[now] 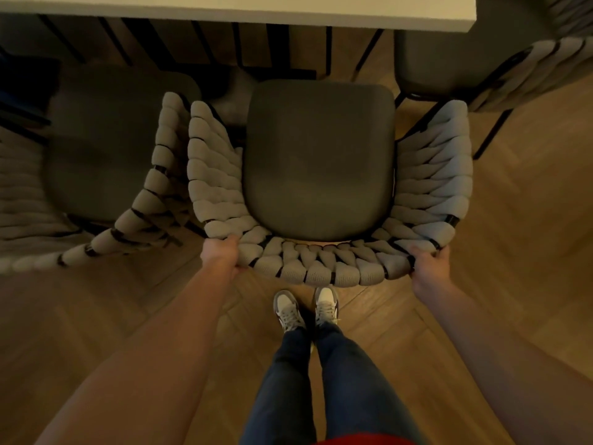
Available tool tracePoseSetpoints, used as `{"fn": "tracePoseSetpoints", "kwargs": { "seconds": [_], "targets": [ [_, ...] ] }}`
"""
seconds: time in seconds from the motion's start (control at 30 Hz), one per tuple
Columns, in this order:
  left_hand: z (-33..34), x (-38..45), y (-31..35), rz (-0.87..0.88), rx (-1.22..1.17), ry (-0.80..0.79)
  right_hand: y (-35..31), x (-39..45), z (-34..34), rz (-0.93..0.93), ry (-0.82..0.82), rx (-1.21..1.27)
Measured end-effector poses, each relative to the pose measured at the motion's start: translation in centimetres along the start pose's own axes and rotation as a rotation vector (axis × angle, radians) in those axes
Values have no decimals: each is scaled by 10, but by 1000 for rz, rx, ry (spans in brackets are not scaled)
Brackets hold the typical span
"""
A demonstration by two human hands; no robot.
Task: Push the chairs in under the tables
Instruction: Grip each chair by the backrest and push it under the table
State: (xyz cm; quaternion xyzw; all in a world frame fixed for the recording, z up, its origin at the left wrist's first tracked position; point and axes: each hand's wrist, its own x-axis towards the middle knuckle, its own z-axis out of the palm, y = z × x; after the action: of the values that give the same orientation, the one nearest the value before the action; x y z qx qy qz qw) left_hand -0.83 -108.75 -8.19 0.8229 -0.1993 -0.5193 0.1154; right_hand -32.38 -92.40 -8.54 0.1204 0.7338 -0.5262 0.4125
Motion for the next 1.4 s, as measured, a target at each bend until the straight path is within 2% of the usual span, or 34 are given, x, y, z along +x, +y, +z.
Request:
{"fn": "tracePoseSetpoints", "kwargs": {
  "seconds": [0.2,0.57,0.63,0.77,0.83,0.93,1.07,1.23,1.4],
  "targets": [
    [-12,10,4,-15,105,58,8,-7,10,-9,-33,7],
    [-28,13,10,-18,96,34,13,-9,13,-35,-72,-124],
    [-32,9,8,37,135,31,10,-15,20,-72,11,-170],
    [-44,-7,-2,145,118,41,8,-42,43,-271,269,-276],
    [-51,-18,-12,183,98,50,8,-61,53,-362,293,-297],
    [-60,-29,-28,212,37,35,13,-93,68,-437,199,-308],
    [-83,-31,-44,206,-26,11,35,-129,96,-375,50,-247],
    [-149,-4,-61,195,-103,-9,87,-180,154,-183,-189,-352],
    [-251,46,-70,223,-88,19,147,-247,234,11,-333,-337]
  ]
}}
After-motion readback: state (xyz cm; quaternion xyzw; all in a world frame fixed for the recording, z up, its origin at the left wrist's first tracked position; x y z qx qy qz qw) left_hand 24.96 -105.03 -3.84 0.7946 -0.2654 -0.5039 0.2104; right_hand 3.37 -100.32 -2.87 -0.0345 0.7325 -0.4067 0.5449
